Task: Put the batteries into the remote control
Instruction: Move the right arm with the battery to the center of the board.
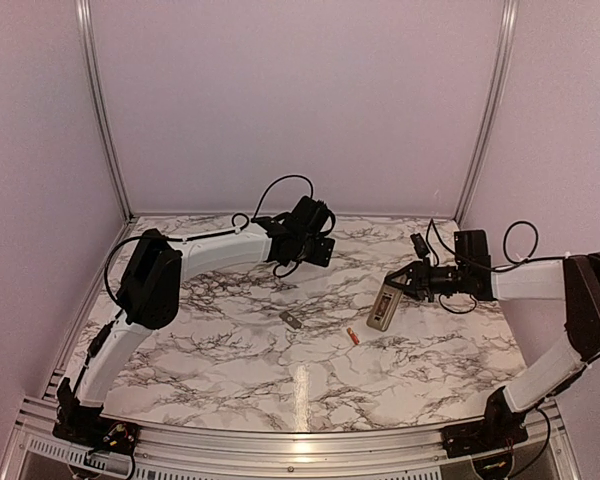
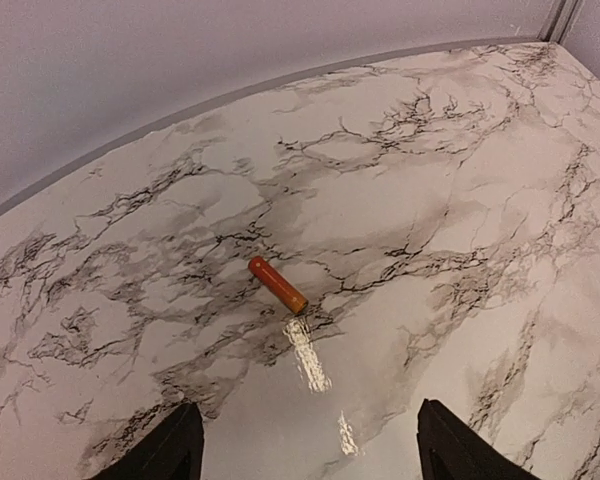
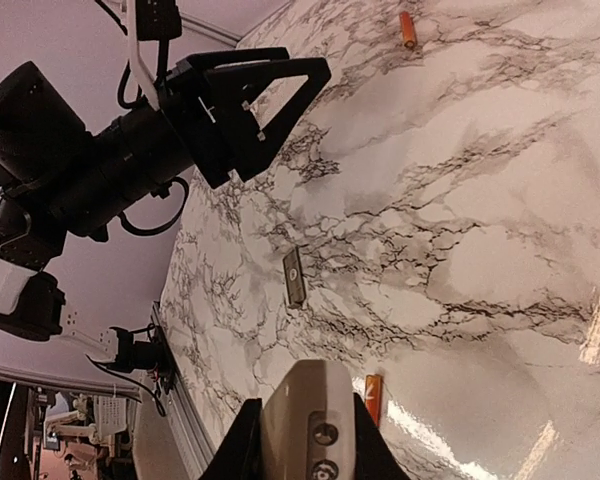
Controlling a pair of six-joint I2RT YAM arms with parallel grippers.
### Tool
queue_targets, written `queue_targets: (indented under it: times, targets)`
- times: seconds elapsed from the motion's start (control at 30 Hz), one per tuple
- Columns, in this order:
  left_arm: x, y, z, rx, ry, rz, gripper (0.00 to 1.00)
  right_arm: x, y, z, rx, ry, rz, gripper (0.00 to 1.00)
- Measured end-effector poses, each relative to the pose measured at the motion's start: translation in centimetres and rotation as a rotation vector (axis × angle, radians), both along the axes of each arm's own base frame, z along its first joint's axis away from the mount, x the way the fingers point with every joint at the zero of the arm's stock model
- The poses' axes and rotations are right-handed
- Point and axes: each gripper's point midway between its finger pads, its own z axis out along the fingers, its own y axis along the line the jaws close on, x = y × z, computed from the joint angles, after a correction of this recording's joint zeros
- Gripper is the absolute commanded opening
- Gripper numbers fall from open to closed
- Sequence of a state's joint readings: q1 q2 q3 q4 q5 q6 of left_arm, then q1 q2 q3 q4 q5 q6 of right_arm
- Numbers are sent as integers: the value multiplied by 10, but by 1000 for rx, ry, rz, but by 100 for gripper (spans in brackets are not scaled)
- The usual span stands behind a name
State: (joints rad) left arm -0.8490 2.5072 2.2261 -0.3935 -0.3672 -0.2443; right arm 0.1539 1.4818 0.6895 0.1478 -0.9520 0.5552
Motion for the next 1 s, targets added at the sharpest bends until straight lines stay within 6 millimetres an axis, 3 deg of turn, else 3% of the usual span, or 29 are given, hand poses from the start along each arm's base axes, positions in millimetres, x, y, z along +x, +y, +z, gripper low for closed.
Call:
queue_targets:
  times: [0.1,0.27,0.5,0.73,0.87,1.0]
  targets:
    - [-3,7,-17,29,43,7,75,9,-4,-10,-54,1,-26,0]
    - [-3,7,-17,19,50,14,74,23,-10,-30,-126,8,-56,0]
    - [-9,5,-29,13,83,-4,75,18,-5,-56,-205,33,-38,0]
    - [-46,31,-65,68,195,-44,72,17,9,-58,-222,18,-4,0]
    - [-71,46,-51,57,223,-60,66,13,21,-59,-217,7,29,0]
    - [-93,53,-12,-25,209,-80,57,10,32,-60,-209,2,53,0]
